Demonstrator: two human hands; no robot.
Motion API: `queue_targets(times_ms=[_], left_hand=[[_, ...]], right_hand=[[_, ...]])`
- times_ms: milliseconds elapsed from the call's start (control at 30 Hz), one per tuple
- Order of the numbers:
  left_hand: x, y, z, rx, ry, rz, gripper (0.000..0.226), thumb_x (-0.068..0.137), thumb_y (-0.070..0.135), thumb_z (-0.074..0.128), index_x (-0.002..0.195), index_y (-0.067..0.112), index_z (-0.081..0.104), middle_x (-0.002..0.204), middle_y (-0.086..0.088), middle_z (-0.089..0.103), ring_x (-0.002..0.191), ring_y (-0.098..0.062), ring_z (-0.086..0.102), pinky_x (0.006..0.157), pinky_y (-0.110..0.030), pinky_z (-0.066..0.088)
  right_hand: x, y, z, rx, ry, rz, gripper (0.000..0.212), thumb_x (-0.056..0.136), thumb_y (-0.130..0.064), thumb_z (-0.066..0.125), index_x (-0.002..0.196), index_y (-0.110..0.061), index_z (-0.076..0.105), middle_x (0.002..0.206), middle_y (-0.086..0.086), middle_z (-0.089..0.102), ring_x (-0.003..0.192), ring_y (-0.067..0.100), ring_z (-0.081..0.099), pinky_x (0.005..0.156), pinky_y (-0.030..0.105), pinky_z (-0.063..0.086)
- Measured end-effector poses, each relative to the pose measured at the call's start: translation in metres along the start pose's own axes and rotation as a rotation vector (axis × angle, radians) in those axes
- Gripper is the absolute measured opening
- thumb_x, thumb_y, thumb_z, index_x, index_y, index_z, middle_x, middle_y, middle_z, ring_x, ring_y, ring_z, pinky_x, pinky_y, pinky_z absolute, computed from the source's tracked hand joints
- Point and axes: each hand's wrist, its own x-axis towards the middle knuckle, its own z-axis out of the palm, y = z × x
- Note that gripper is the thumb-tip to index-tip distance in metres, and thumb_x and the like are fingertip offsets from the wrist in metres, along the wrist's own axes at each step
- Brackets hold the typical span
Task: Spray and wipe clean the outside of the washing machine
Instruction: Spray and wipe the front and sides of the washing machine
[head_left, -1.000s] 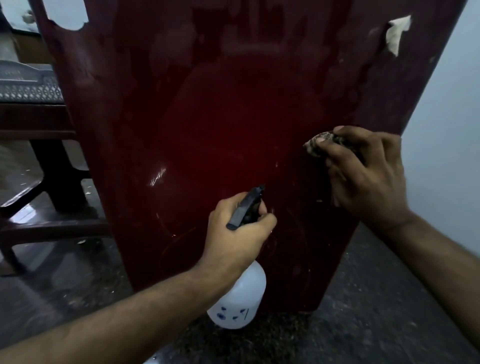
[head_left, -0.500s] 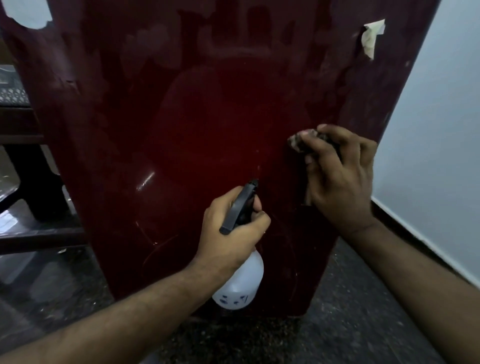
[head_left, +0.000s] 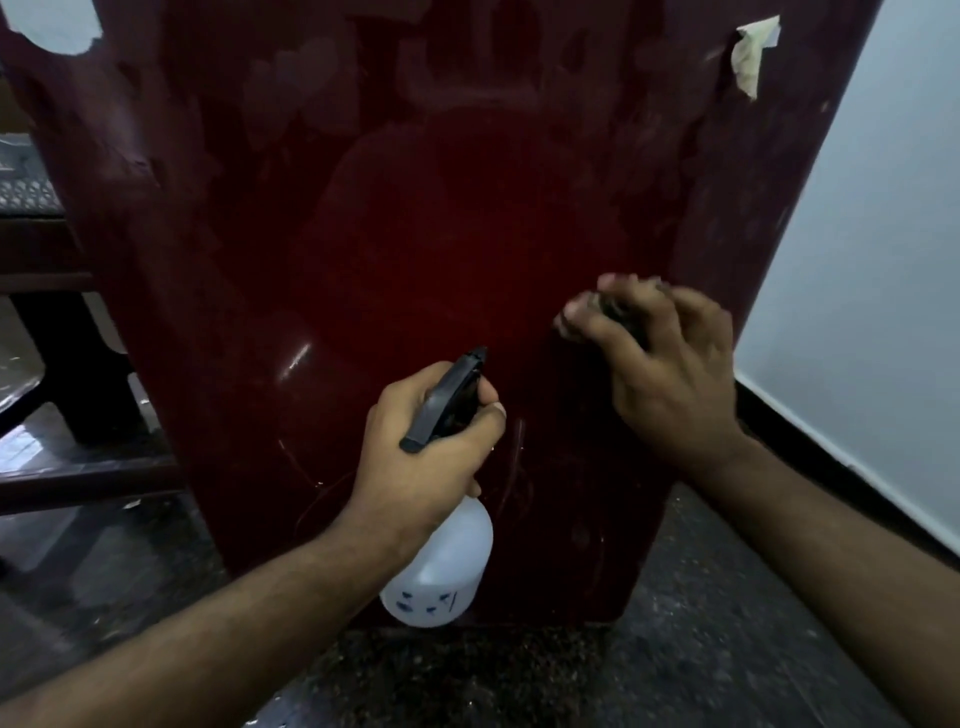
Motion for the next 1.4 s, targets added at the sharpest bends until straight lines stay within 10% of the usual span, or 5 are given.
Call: queue_targets(times_ms=[267,533,733,1233,1400], left_hand=[[-0.008,-0.005,0.040,0.023,-0.113,0.033,0.012,0.096,0.016,0.073,0.086,0.014,0.067,0.069,-0.011,0.060,0.058,-0.035,0.055,0.053,-0.050,0.052],[-0.014,-0.025,0.096,-0.061,-0.229,-0.096,0.015,0.091,0.012,0.078,0.084,0.015,0.065,0.068,0.000,0.063,0.055,-0.016,0.057,0.058,-0.042,0.054],[-0.013,-0.034,0.116,-0.028,-0.302,-0.052,0.014,0.091,0.011,0.077,0.090,0.016,0.065,0.074,0.005,0.064,0.069,-0.010,0.063,0.065,-0.032,0.054],[-0.014,-0.053,0.102,-0.022,-0.305,-0.030,0.011,0.092,0.012,0.075,0.090,0.017,0.065,0.079,0.003,0.066,0.076,-0.019,0.066,0.071,-0.052,0.059],[-0.025,-0.063,0.087,-0.034,-0.311,-0.113,0.011,0.093,0.009,0.076,0.088,0.015,0.068,0.077,0.001,0.067,0.075,-0.020,0.066,0.067,-0.044,0.058]], right_hand=[[-0.064,0.006,0.001,0.071,-0.169,-0.456,0.041,0.103,-0.024,0.057,0.142,-0.025,0.047,0.148,0.002,0.055,0.128,0.030,0.049,0.098,0.046,0.044],[-0.065,0.066,-0.024,0.073,-0.168,0.033,0.032,0.102,-0.020,0.061,0.130,-0.027,0.050,0.134,0.006,0.041,0.114,0.037,0.053,0.095,0.046,0.046],[-0.114,0.070,-0.014,0.096,-0.365,-0.370,0.042,0.098,-0.018,0.066,0.136,-0.027,0.051,0.140,0.007,0.044,0.121,0.033,0.052,0.091,0.049,0.053],[-0.099,0.057,-0.016,0.142,-0.335,-0.383,0.033,0.102,-0.023,0.058,0.134,-0.030,0.053,0.145,-0.002,0.047,0.124,0.027,0.047,0.092,0.044,0.044],[-0.070,0.053,-0.014,0.216,-0.139,0.113,0.024,0.103,-0.018,0.062,0.126,-0.024,0.056,0.134,0.008,0.050,0.118,0.038,0.057,0.094,0.050,0.047]])
